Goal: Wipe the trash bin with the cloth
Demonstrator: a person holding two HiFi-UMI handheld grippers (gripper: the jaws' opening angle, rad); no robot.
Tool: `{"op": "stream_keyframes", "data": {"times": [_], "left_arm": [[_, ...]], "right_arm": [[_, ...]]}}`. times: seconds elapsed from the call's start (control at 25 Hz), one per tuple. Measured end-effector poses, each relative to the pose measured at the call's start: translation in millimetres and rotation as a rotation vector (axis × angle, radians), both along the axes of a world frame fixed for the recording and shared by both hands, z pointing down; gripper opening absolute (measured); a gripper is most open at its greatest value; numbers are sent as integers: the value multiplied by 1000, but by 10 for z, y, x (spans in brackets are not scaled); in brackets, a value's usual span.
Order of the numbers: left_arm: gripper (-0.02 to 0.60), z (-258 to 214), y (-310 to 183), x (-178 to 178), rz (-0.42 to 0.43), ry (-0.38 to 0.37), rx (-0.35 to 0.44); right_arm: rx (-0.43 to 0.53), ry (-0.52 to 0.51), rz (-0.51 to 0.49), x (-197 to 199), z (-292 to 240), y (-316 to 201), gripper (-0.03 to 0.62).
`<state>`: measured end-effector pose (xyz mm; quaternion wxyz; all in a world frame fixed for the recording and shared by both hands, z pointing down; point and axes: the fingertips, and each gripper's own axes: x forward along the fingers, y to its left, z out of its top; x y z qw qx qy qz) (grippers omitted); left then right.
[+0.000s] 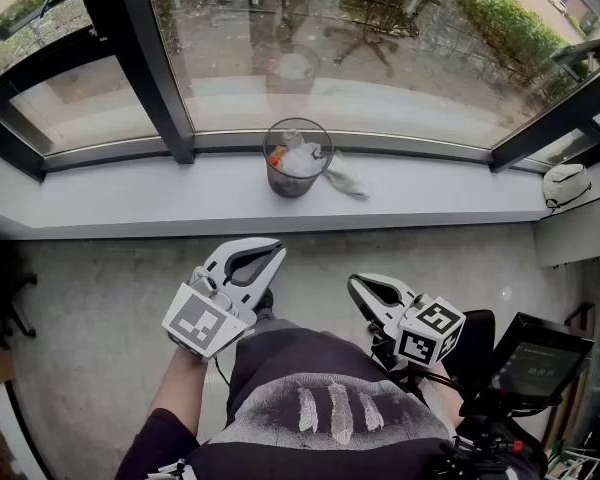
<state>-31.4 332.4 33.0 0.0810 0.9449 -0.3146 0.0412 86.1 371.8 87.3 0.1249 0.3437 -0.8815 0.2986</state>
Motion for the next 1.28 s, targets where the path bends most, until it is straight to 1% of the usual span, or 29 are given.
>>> {"op": "stream_keyframes", "data": {"times": [0.12,0.2,0.36,0.48,0.56,0.64,0.68,0.72,0.8,0.84,0.92,0.96,1.04,1.12,1.2,1.28], "left_arm": [[-5,30,-444,-97,19,-25,26],[-5,60,-652,-96,31,-29,28],[-5,180,-1029,-2,62,-60,5],[-5,312,-1322,158,67,-98,-18],[-5,426,-1522,305,71,-153,-26],[-5,602,-1733,480,82,-234,-28],[-5,715,-1846,558,83,-265,-44],[-5,828,-1968,618,80,-280,-73],[-5,1010,-2207,676,72,-289,-147],[-5,1089,-2312,682,69,-310,-171],[-5,1281,-2490,675,66,-394,-184],[-5,1404,-2550,662,69,-441,-189],[-5,1692,-2612,591,78,-520,-214],[-5,2002,-2628,428,74,-586,-243],[-5,2283,-2662,207,35,-623,-266],[-5,2464,-2748,-11,-37,-596,-289]], "right_arm": [[42,25,0,-104,-2,-450,0],[53,54,-7,-99,21,-641,0],[37,115,18,54,198,-958,0],[47,168,-5,209,349,-1238,0],[64,200,-22,328,467,-1478,0],[55,200,-31,446,611,-1743,0],[41,191,-37,496,688,-1880,0],[23,180,-48,532,762,-2025,0],[-17,172,-88,548,923,-2304,1],[-31,185,-116,545,1018,-2428,2],[-44,243,-171,572,1256,-2659,2],[-51,278,-193,601,1406,-2766,27],[-79,349,-221,669,1764,-2951,128],[-118,433,-229,739,2159,-3079,278],[-153,524,-229,831,2544,-3159,327],[-183,607,-233,925,2907,-3250,330]]}}
